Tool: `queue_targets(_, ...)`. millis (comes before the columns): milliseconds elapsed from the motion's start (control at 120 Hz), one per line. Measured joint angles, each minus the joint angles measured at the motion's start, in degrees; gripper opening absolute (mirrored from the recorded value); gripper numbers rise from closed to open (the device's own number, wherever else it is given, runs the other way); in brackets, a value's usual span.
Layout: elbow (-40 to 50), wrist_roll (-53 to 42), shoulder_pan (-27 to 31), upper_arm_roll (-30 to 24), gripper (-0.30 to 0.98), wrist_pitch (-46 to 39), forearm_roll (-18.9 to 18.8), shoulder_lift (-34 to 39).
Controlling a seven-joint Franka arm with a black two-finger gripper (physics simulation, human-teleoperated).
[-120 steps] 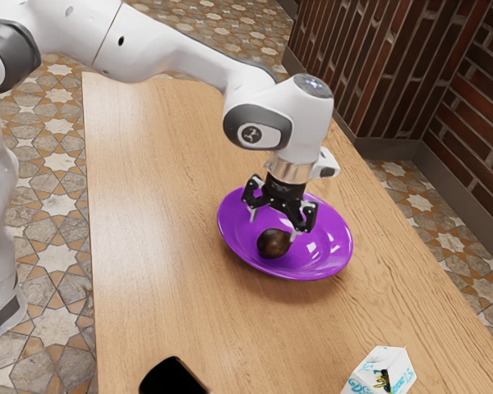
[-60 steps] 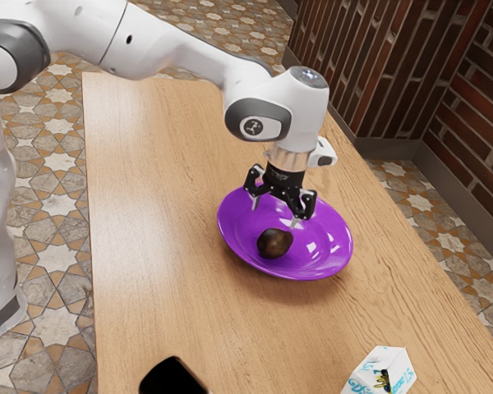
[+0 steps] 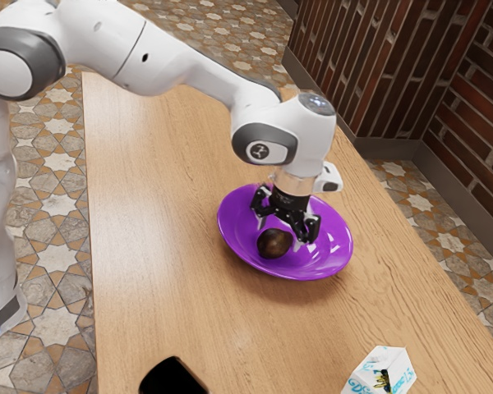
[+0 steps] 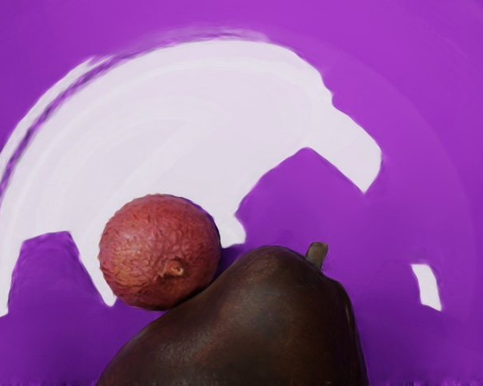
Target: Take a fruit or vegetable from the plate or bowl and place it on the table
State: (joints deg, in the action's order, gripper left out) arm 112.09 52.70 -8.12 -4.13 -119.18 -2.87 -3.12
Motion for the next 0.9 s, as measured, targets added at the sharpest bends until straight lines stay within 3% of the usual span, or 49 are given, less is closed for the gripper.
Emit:
queue_targets(783,0.26,-1.44,0.0,0.01,0.68,-3.16,0.59,-2.25)
queue_targets(900,0.26,-1.48,0.16,0.08,0.58,-3.23,0.63,-2.4)
